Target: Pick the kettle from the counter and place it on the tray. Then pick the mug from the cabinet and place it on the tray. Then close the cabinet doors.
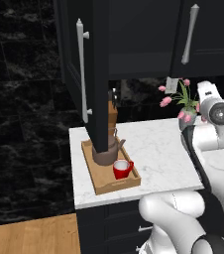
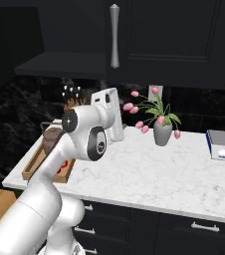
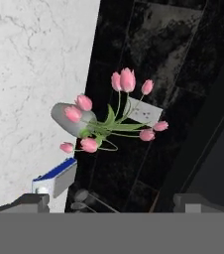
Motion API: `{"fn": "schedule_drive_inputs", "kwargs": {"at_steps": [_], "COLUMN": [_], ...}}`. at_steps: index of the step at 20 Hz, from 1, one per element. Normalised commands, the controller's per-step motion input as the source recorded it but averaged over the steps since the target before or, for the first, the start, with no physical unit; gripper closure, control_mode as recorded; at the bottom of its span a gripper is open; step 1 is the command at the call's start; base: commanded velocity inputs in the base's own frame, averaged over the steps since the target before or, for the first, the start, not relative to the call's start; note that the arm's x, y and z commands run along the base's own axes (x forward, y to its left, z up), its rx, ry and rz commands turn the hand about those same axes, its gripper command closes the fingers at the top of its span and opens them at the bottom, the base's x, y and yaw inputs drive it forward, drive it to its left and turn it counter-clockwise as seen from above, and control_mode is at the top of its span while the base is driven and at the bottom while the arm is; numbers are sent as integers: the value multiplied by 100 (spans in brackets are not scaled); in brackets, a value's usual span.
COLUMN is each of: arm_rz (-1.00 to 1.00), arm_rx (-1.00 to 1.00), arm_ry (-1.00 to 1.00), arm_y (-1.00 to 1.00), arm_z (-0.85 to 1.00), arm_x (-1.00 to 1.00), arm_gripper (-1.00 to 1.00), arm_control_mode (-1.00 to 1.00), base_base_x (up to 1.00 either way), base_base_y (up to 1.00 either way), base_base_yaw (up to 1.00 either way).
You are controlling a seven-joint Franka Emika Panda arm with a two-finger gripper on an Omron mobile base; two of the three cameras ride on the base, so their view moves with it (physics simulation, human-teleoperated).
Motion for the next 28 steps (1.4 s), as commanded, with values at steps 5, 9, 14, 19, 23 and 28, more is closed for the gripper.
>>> {"fn": "schedule_drive_inputs", "kwargs": {"at_steps": [5, 9, 14, 19, 23, 28], "arm_rz": [-1, -8, -20, -2, -4, -17], "arm_rx": [-24, -32, -26, -20, -14, -12], "arm_ry": [-8, -14, -5, -6, -21, -15], "arm_y": [58, 80, 75, 34, 23, 24], "arm_z": [-7, 1, 3, -12, 0, 0], "arm_x": [-39, -30, -21, -39, -71, -66], "arm_gripper": [-100, -100, -100, -100, -100, -100], "arm_control_mode": [-100, -100, -100, -100, -100, -100], "base_base_x": [0, 0, 0, 0, 0, 0], "base_base_y": [0, 0, 0, 0, 0, 0], "base_base_yaw": [0, 0, 0, 0, 0, 0]}}
